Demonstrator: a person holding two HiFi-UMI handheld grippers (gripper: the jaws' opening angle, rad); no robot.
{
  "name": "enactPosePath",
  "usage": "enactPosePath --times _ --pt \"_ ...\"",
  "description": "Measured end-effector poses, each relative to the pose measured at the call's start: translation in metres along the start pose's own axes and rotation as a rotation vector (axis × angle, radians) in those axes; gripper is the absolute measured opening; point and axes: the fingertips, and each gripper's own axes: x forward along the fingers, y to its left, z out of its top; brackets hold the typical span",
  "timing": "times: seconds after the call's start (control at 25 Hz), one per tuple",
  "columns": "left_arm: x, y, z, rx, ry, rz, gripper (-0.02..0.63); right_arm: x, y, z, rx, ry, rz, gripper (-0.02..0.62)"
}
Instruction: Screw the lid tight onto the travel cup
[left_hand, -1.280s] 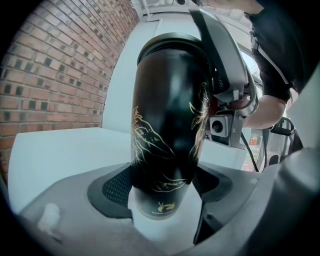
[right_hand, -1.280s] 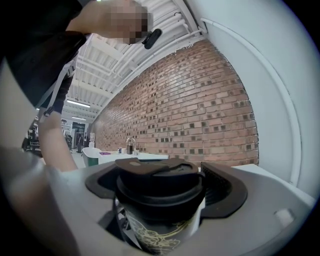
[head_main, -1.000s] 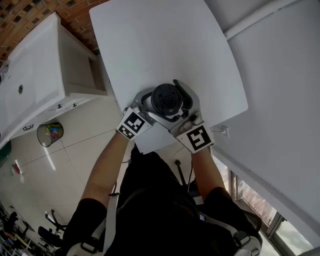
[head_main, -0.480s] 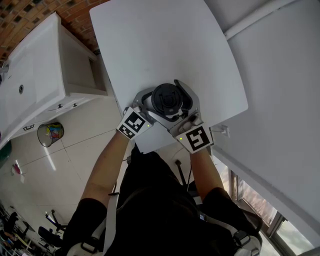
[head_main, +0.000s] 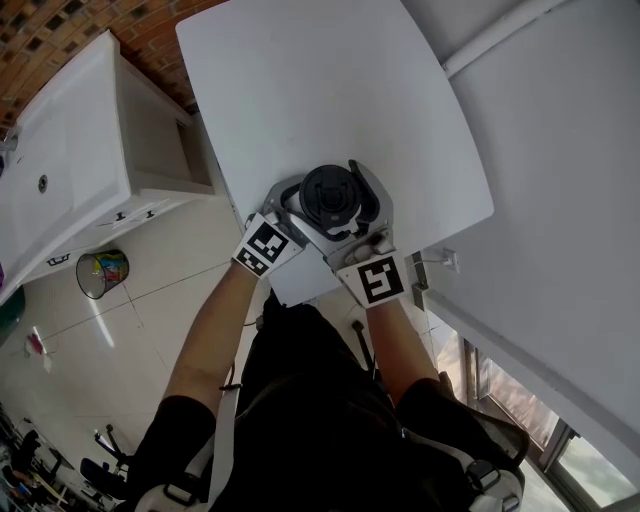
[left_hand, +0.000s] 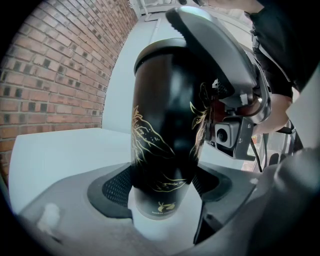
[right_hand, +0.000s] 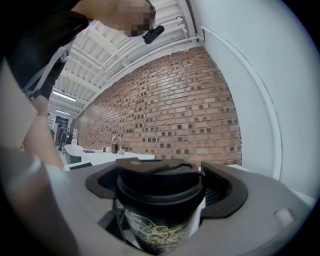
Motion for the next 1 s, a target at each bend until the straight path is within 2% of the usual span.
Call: enactPosePath --times 0.4,0.52,0.6,0.68,0.76,0.88,1.0 --pt "0.001 0.000 0.001 -0.003 0.001 0.003 0.373 0.000 -0.006 0.001 -0.001 -0.008 -0.160 0.463" --pt "0.003 0.001 0.002 -0.001 0.000 0.003 0.374 0.000 -0.007 -0.001 0.041 0.002 -0.157 0.462" --pt "0.002 0.001 0.002 -0.002 0.000 0.000 0.374 -0.003 -0.005 -0.002 0.066 -0.010 -0.077 0.474" --pt "0.001 0.001 0.001 -0.002 0.000 0.000 0.374 -0.007 -0.001 0.000 0.048 -0.029 0.048 0.532" --pt "0.000 0.001 0.000 -0.002 0.000 0.003 0.374 -0.011 0.002 0.007 0.074 -0.024 0.165 0.537" --pt "0.001 0.001 0.000 -0.006 0.001 0.000 0.374 -0.013 0.001 0.009 0.117 0.061 0.319 0.533" --pt "0.001 0.001 0.000 -0.010 0.001 -0.002 0.374 -0.012 0.009 0.007 0.029 0.123 0.475 0.523"
